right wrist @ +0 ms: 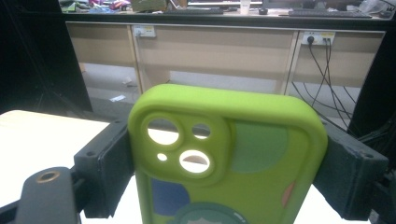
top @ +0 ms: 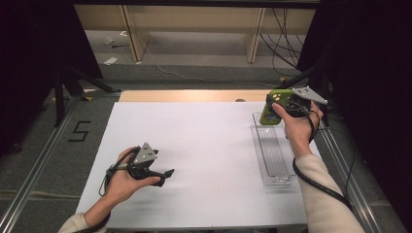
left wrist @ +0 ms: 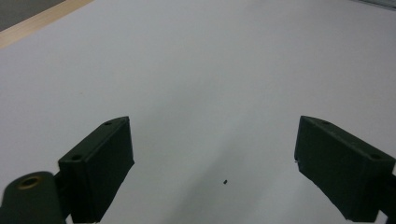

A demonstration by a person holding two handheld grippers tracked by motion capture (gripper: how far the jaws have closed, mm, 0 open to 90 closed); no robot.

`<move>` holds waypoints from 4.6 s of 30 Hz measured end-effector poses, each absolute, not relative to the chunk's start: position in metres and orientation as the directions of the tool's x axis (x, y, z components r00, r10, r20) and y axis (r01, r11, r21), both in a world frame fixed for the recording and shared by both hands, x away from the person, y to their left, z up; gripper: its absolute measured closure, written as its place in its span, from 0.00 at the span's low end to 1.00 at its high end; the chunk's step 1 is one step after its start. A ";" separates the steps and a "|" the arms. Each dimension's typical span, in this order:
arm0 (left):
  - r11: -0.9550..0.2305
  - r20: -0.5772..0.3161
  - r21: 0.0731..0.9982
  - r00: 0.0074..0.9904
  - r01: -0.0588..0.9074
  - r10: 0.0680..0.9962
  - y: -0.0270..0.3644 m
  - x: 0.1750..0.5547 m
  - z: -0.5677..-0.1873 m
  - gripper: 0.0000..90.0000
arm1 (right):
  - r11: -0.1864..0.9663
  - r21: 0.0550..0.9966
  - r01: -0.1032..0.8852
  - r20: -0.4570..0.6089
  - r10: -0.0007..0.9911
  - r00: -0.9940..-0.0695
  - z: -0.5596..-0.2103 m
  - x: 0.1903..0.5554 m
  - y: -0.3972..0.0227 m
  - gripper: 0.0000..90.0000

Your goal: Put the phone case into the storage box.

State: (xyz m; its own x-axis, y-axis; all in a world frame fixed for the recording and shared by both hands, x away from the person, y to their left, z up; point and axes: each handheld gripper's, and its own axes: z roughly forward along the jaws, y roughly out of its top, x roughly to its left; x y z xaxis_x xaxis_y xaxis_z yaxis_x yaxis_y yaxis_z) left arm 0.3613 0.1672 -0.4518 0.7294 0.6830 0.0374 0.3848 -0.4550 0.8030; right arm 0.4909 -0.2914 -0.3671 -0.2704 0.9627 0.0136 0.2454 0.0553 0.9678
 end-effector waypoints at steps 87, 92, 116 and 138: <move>-0.454 0.038 0.804 0.728 0.385 0.685 0.167 0.362 -0.452 0.12 | 0.074 0.957 0.281 0.003 0.965 -0.263 -0.381 0.514 -0.286 0.18; -0.453 0.037 0.804 0.728 0.385 0.685 0.167 0.362 -0.452 0.12 | 0.075 0.955 0.286 0.002 0.966 -0.260 -0.382 0.515 -0.286 0.18; -0.457 0.039 0.802 0.729 0.385 0.683 0.167 0.362 -0.452 0.12 | 0.074 0.953 0.293 0.002 0.968 -0.252 -0.386 0.519 -0.288 0.18; -0.455 0.039 0.803 0.728 0.385 0.684 0.167 0.362 -0.452 0.12 | 0.083 0.950 0.300 -0.006 0.968 -0.249 -0.389 0.524 -0.287 0.18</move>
State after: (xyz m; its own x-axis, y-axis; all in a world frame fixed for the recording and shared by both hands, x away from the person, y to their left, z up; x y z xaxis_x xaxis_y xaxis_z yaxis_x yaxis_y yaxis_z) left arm 0.3621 0.1668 -0.4517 0.7283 0.6842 0.0390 0.3849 -0.4554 0.8028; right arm 0.5238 -0.2866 -0.3893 -0.2494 0.9684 -0.0060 0.3004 0.0833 0.9502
